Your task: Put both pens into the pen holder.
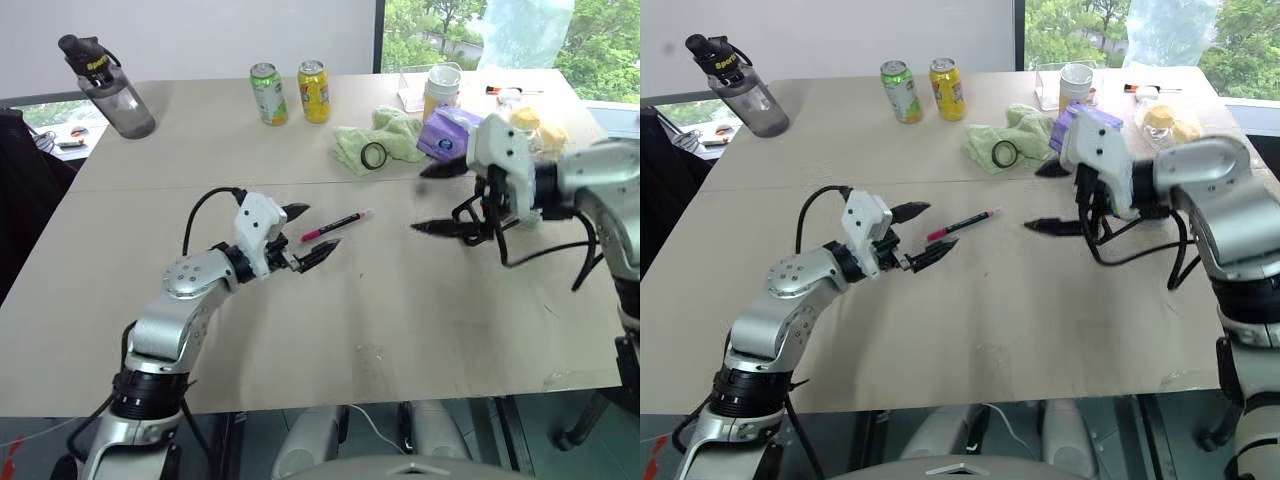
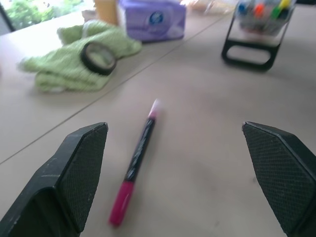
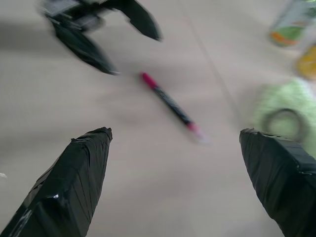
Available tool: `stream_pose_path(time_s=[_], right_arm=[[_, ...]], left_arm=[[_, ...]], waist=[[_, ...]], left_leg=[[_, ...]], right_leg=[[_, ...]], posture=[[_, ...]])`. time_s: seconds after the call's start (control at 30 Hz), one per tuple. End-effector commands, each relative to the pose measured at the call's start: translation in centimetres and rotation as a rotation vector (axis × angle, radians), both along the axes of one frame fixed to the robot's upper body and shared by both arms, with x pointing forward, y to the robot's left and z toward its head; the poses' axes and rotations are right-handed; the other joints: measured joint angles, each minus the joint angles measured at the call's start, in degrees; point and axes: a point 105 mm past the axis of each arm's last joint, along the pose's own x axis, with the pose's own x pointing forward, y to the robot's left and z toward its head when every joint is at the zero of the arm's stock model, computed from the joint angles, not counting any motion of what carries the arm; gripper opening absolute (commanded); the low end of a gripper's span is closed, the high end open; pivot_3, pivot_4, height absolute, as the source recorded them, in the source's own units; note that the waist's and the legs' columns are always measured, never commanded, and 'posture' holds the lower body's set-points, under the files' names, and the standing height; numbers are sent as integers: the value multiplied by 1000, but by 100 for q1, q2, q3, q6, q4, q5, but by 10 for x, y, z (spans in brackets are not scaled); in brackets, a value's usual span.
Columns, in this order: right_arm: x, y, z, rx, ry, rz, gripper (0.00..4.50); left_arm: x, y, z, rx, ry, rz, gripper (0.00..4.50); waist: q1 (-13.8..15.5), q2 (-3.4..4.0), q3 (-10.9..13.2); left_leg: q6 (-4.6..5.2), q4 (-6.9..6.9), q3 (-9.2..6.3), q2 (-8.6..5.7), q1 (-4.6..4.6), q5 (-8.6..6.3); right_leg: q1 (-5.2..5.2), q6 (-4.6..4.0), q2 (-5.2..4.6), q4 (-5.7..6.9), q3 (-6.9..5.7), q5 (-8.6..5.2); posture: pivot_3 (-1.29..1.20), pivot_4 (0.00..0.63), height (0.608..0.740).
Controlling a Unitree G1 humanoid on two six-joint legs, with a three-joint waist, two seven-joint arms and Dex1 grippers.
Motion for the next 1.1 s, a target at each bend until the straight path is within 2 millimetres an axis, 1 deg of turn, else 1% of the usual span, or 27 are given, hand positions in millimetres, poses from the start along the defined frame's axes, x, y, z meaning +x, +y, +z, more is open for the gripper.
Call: stream_pose_path(time_s=[0.03, 0.13, 0.2, 0.27, 0.33, 0.43, 0.57, 0.6, 0.7, 0.77, 0.9, 0.93, 1.0, 1.03, 1.1], right_arm=[[-20, -8, -9, 25, 73, -18, 4442], [-20, -16, -25, 27, 100, -91, 4442], [-23, -18, -30, 28, 117, -105, 4442], [-26, -15, -29, 53, 130, -107, 4442], [-29, -13, -27, 79, 140, -113, 4442], [-29, -15, -28, 79, 140, -137, 4442], [-28, -19, -29, 78, 146, -174, 4442], [-28, -20, -29, 76, 147, -183, 4442], [-28, -22, -30, 74, 146, -207, 4442], [-28, -22, -29, 79, 143, -219, 4442], [-30, -24, -28, 80, 136, -237, 4442], [-31, -25, -28, 80, 134, -241, 4500], [-30, -26, -27, 79, 126, -253, 4500], [-29, -27, -27, 80, 117, -263, 4500], [-27, -28, -26, 83, 106, -274, 4500]], left_arm=[[8, 17, 7, 56, -58, 71, 4500], [10, 20, 1, 88, -50, 80, 4500], [11, 20, -3, 104, -41, 77, 4500], [14, 20, -7, 118, -33, 70, 4500], [26, 21, -11, 107, -3, 83, 4500], [42, 21, -17, 145, 31, 80, 4500], [61, 11, -19, 155, 90, 28, 4500], [64, 8, -22, 171, 121, 4, 4500], [68, 2, -33, 248, 189, -63, 4500], [75, 4, -37, 293, 208, -53, 4500], [74, 5, -46, 349, 276, -92, 4500], [76, 5, -46, 349, 275, -85, 4099], [77, 7, -48, 357, 275, -74, 3836], [76, 9, -50, 372, 277, -77, 3201], [74, 10, -52, 385, 281, -85, 2659]], waist=[[35, -2, -1], [25, -2, -2], [-1, -2, -2], [-22, -1, -2], [-7, -2, -2], [9, -6, -5], [15, -7, -4], [11, -8, -5], [-31, -8, -5], [-44, -9, -5], [-42, -10, -5], [-42, -10, -5], [-45, -11, -6], [-45, -11, -6], [-44, -12, -7]], left_leg=[[0, 1, -2, 0, 0, 0], [0, 2, -3, 0, 0, 0], [0, 5, 0, 0, 0, 0], [0, 5, 2, 0, 2, 0], [0, 6, 2, 0, 5, 0], [0, 14, 0, -1, 5, 0], [1, 18, 1, -7, 3, 0], [1, 19, 0, -8, 2, 0], [1, 20, 0, -8, 2, 0], [1, 19, 2, -7, 2, 0], [1, 20, 4, -8, 2, 0], [1, 20, 4, -8, 2, 0], [1, 20, 4, -8, 2, 0], [1, 20, 4, -8, 3, 0], [1, 29, 5, -8, 6, 0]], right_leg=[[1, 1, -1, -1, -4, 0], [1, 1, -1, 4, -5, 1], [0, 1, -1, 12, 0, 1], [-1, 1, -1, 16, 2, 1], [-1, 1, -1, 23, 1, 1], [0, 1, -1, 35, -3, 1], [0, 1, -6, 36, -2, 1], [0, 1, -6, 36, -4, 1], [-2, 1, -7, 40, -4, 1], [-3, 1, -6, 41, -1, 1], [-9, 1, -6, 54, 1, 1], [-9, 1, -6, 54, 3, 1], [-9, 1, -6, 54, 3, 1], [-9, 1, -6, 54, 4, 1], [-9, 1, -6, 69, 5, 1]], posture=[[0, 150, 740], [0, 150, 740], [0, 150, 740], [0, 150, 740], [0, 150, 740], [0, 150, 740], [0, 150, 740], [0, 150, 740], [0, 150, 740], [0, 150, 740], [0, 150, 740], [0, 150, 740], [0, 150, 740], [0, 150, 740], [0, 150, 740]])
